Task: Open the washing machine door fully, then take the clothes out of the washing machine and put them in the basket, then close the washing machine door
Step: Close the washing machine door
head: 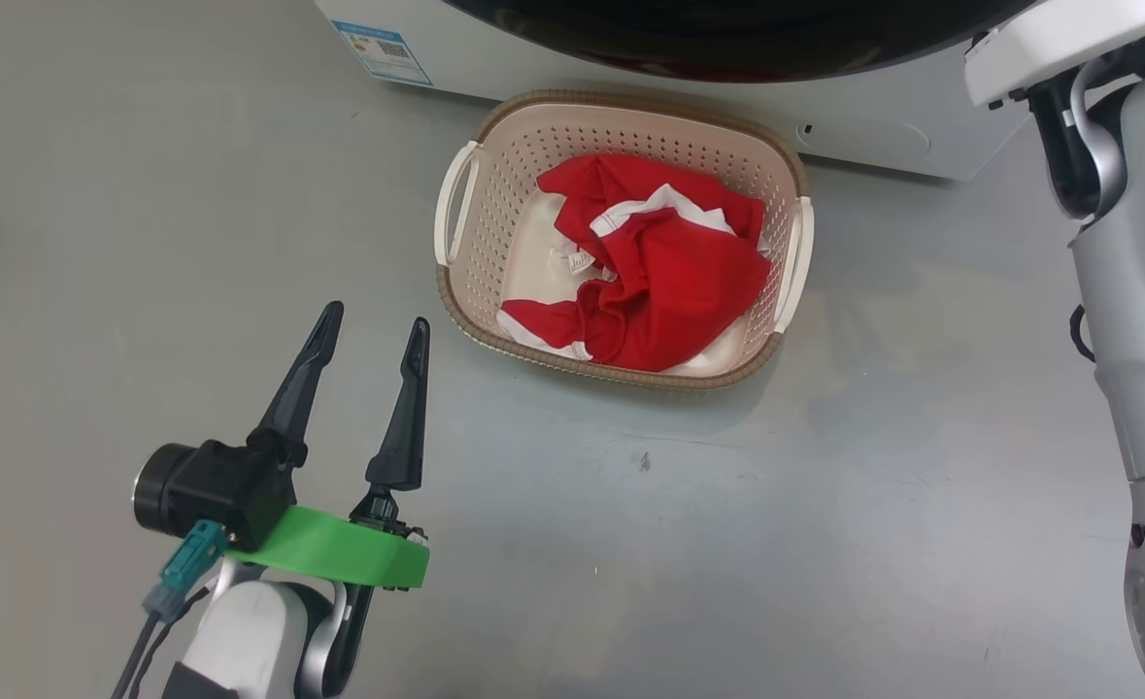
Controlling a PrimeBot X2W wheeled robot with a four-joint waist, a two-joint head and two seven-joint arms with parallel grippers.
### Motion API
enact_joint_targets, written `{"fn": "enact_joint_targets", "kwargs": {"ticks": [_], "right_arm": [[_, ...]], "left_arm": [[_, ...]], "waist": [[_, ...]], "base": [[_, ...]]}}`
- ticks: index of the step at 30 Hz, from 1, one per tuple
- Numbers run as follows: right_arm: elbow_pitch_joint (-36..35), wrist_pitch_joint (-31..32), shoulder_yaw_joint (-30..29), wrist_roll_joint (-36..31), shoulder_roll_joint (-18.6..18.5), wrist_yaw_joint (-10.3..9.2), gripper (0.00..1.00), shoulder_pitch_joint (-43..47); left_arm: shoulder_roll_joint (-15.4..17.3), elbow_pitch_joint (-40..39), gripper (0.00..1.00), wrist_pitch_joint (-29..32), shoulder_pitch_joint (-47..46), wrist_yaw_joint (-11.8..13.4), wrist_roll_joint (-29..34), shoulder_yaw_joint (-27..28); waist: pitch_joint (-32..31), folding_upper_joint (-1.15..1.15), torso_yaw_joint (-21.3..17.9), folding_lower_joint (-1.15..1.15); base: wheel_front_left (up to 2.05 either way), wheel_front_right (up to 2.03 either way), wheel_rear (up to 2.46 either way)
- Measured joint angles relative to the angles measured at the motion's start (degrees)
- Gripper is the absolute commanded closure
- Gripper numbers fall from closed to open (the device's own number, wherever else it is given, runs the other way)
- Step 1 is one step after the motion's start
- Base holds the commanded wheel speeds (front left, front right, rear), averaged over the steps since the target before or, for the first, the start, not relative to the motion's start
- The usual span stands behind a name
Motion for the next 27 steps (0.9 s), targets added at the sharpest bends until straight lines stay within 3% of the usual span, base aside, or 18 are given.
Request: {"fn": "enact_joint_targets", "kwargs": {"ticks": [20, 27], "right_arm": [[5.9, -1.5, 0.2, 0.0, 0.9, -0.42, 1.00, -2.6], [6.1, -1.7, 1.3, 0.7, 2.7, 0.11, 1.00, -0.6]], "left_arm": [[-0.3, 2.8, 0.00, -0.5, -2.3, 0.1, -0.5, 0.2], [-0.3, 3.5, 0.00, -0.5, -2.3, 0.5, -0.5, 0.7]], "waist": [[0.3, 0.00, 0.4, 0.00], [-1.2, 0.00, -0.4, 0.00]], "base": [[0.00, 0.00, 0.00], [0.00, 0.00, 0.00]]}}
